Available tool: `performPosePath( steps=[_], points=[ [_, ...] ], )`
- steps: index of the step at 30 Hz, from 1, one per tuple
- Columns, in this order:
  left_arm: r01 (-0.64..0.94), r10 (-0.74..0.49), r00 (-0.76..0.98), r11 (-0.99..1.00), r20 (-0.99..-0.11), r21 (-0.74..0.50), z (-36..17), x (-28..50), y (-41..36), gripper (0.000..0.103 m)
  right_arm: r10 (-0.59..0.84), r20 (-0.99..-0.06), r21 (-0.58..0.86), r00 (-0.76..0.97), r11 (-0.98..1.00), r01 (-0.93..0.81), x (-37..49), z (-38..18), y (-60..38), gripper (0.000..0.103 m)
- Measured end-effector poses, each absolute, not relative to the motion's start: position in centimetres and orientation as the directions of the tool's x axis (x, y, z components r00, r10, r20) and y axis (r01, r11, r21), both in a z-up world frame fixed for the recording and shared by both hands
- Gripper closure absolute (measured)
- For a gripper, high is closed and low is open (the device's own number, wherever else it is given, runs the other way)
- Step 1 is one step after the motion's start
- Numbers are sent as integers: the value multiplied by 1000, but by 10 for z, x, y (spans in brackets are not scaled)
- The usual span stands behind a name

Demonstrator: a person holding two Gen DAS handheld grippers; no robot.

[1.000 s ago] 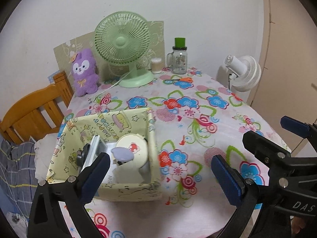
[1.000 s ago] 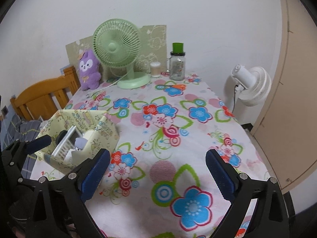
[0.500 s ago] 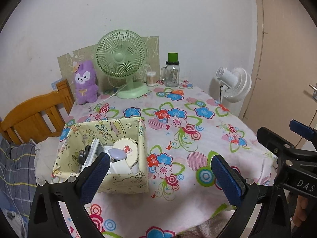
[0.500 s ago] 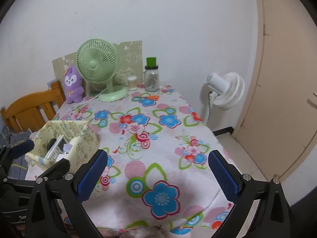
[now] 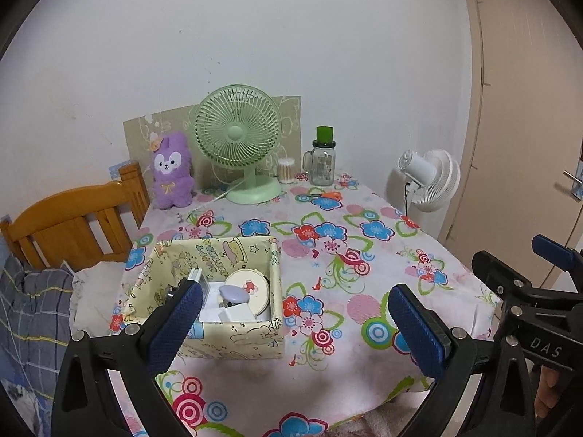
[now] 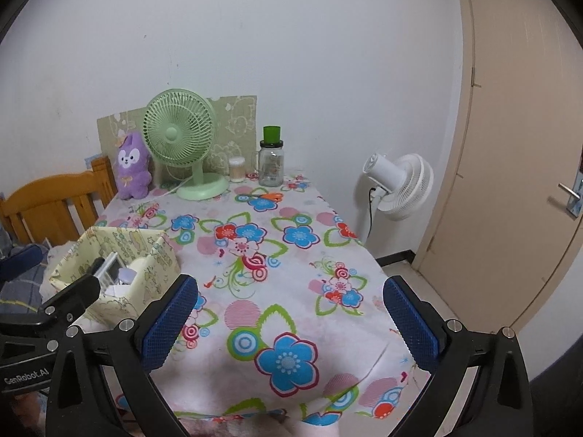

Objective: Organize rigid objects

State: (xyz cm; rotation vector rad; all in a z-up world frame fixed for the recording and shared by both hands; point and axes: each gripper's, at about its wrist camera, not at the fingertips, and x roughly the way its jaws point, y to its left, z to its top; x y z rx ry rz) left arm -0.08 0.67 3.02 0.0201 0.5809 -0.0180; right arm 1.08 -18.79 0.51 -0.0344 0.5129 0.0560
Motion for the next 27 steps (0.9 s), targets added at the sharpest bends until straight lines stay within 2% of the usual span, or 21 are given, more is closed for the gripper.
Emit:
performPosePath(
  steps=[8, 27],
  points=[
    [27, 5, 847, 998, -531, 52, 29, -1, 5, 0, 59, -489, 6, 870, 998, -64, 14, 2, -184, 0],
    [15, -10, 850, 1000, -527, 6, 29, -3, 15, 0, 73, -478, 18, 875, 997, -73, 16, -1, -177, 0]
  ],
)
